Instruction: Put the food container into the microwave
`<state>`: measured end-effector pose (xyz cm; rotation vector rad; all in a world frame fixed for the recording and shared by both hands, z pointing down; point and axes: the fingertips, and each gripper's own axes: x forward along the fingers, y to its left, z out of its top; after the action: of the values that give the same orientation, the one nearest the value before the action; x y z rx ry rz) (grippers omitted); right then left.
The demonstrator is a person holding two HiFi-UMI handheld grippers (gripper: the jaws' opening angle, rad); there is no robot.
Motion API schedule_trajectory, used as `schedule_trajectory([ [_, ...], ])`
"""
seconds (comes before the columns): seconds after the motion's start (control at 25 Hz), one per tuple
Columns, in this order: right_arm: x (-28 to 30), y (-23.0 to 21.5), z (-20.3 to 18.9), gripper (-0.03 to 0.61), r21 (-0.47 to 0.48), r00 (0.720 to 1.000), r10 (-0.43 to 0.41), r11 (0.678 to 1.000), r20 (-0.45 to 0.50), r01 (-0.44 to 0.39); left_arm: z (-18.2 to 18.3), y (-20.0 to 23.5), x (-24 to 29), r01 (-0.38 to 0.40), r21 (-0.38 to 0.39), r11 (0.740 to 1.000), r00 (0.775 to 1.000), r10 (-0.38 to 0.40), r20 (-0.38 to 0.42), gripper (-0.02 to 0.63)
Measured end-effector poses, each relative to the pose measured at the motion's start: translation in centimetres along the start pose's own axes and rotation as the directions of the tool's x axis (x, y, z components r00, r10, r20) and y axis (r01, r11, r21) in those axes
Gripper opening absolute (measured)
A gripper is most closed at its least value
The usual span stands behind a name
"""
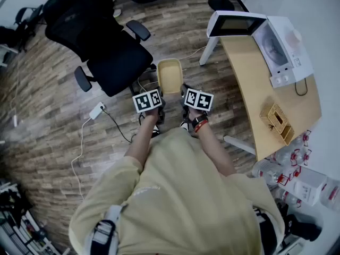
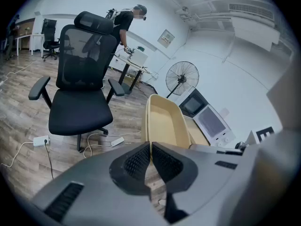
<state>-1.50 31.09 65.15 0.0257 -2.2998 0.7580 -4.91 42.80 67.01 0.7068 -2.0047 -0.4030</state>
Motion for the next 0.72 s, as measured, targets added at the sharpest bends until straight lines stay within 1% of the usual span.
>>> schedule_trajectory([
  [0.2, -1.4, -2.9, 1.0, 0.038, 0.025, 1.0, -0.007, 1.0, 0.014, 0.007, -0.7, -2.9, 1.4, 0.011, 0.003, 1.0, 1.0, -0.011, 0.004, 0.032],
  [0.56, -4.2, -9.1, 3.7, 0.038, 0.08, 0.998, -0.025, 0.997, 0.064, 0.02, -1.1, -9.1, 5.4, 0.042, 0.068, 0.997, 0.999, -0.04, -0.021, 0.032],
  [0.72, -5.3, -11.1, 4.0, 0.038, 0.105, 0.996, -0.04, 0.994, 0.079, 0.032, -2.0, -11.0, 6.4, 0.05, 0.088, 0.995, 0.998, -0.047, -0.038, 0.032],
])
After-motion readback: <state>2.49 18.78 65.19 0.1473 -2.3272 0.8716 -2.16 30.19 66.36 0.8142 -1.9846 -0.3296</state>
